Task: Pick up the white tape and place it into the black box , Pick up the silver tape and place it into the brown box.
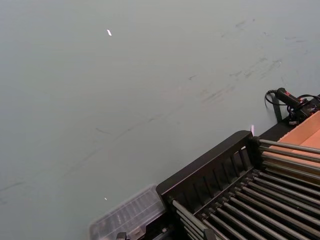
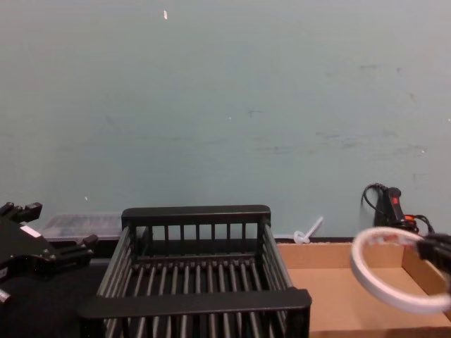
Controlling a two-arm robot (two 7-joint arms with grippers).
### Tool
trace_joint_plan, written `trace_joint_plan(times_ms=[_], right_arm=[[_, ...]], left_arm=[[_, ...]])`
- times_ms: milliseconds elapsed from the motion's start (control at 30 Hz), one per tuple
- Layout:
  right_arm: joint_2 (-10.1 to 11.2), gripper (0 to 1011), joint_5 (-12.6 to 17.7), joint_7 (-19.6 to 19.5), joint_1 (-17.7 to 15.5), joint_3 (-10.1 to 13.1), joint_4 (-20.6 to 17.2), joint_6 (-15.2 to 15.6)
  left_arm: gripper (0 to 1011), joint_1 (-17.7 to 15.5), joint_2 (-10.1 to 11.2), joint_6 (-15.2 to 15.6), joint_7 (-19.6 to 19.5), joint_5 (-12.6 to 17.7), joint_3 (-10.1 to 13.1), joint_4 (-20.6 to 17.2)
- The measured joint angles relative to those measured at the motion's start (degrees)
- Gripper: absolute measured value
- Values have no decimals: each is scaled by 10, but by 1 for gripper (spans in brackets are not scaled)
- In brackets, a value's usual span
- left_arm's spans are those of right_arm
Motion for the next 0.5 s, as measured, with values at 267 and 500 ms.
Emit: trace_joint_plan(times_ms=[267,500], right_arm=[[-19,104,-13,10,55,-28,35,1],[-37,104,-28,17,107,-55,76,6]], left_arm=[[1001,0,0,0,0,0,0,0],[1001,0,0,0,0,0,0,0]])
